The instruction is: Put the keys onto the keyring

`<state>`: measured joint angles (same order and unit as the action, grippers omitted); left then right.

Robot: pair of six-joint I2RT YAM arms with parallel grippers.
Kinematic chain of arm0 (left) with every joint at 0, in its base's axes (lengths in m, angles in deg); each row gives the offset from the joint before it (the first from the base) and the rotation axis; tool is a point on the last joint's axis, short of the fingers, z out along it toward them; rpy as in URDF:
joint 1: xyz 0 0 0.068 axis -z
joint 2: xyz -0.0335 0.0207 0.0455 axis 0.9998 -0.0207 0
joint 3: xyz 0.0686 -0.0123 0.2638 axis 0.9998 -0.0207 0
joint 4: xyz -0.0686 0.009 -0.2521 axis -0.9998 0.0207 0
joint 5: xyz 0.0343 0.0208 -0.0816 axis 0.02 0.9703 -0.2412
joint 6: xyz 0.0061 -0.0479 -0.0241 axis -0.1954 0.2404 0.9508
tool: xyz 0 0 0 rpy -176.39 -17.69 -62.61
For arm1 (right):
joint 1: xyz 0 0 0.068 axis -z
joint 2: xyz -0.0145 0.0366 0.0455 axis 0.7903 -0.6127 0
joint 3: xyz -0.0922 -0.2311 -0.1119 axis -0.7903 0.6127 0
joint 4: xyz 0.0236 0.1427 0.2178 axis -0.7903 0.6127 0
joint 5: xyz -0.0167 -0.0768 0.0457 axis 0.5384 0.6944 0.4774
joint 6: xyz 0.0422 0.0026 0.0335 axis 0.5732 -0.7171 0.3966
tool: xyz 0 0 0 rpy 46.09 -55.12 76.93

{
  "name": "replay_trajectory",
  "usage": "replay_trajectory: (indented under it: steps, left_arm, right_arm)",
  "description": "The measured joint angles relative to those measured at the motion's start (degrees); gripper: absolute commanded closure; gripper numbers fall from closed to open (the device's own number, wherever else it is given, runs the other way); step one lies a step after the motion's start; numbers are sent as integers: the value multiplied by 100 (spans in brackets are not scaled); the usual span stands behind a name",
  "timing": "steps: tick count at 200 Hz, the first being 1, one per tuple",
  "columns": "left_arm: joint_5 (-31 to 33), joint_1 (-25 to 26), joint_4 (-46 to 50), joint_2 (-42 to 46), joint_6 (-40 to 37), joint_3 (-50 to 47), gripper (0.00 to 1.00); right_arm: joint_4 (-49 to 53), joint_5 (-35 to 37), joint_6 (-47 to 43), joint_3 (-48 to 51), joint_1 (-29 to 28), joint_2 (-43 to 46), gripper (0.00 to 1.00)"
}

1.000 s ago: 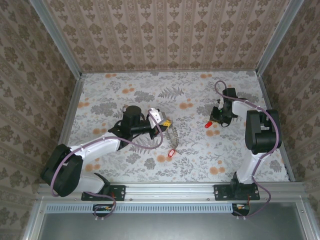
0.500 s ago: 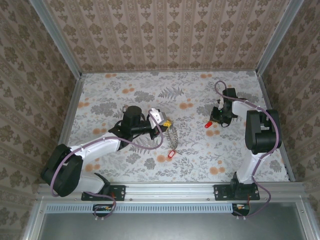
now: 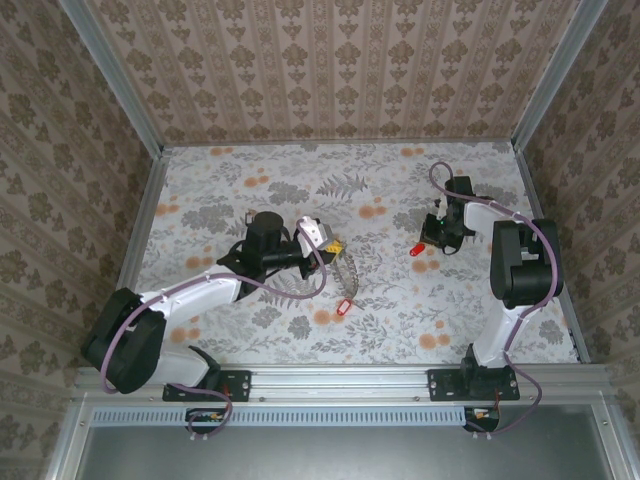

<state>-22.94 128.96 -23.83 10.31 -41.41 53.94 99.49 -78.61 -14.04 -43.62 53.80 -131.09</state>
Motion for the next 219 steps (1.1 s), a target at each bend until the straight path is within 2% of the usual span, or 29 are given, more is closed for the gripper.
replay_trajectory:
  steps: [43, 56, 97, 117, 144, 180, 219]
  left_arm:
    - [0, 0, 0, 0, 0, 0, 100]
    - [0, 0, 0, 0, 0, 0, 100]
    - [-2, 0, 0, 0, 0, 0, 100]
    - [-4, 0, -17, 0, 2, 0, 100]
    - [-11, 0, -81, 0, 7, 0, 100]
    - [-39, 0, -170, 0, 87, 0, 100]
    - [-190, -4, -210, 0, 138, 0, 100]
  right_arm:
    - [-2, -4, -11, 0, 0, 0, 92]
    - [-4, -7, -11, 0, 0, 0, 99]
    - [-179, -11, -94, 190, 0, 192, 100]
    - [-492, -151, -273, 623, -2, 750, 100]
    - [-1110, -610, -839, 1342, -118, 1976, 100]
    - [-2070, -1609, -1902, 2006, -621, 3287, 100]
    - [-2420, -2321, -3185, 2422, -1246, 4072, 100]
